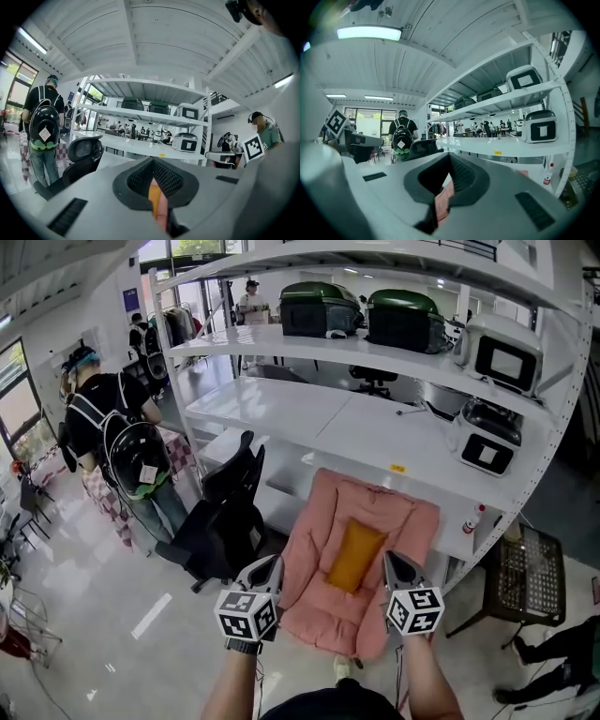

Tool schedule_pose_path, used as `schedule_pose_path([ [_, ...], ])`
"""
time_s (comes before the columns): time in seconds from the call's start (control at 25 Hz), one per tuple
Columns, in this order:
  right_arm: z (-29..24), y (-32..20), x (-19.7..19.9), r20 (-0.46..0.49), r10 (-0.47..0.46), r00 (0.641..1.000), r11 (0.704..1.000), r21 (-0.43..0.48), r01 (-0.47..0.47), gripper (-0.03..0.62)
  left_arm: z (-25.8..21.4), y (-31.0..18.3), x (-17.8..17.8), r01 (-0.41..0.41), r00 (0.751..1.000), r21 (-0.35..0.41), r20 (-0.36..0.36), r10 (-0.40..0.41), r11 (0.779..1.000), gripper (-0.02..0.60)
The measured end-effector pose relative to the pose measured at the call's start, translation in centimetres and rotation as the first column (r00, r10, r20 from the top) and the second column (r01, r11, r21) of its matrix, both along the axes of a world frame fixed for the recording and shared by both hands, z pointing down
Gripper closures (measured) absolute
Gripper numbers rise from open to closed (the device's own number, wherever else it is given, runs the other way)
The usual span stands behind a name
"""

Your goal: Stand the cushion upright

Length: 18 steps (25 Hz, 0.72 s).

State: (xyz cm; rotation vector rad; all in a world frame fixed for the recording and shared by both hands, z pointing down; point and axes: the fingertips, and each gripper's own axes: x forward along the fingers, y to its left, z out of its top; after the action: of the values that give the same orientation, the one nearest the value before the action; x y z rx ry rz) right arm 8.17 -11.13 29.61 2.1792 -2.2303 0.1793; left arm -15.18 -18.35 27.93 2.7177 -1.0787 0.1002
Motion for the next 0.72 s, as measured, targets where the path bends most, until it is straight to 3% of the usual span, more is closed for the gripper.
schedule_pose_path([
  [0.72, -1.5, -0.8, -1.7, -0.016, -0.022, 1.0, 0.999, 0.023, 0.022, 0.591, -1.8, -0.5, -1.8, 0.03, 1.0, 0.03, -0.011, -0.029, 0.999, 0.575],
])
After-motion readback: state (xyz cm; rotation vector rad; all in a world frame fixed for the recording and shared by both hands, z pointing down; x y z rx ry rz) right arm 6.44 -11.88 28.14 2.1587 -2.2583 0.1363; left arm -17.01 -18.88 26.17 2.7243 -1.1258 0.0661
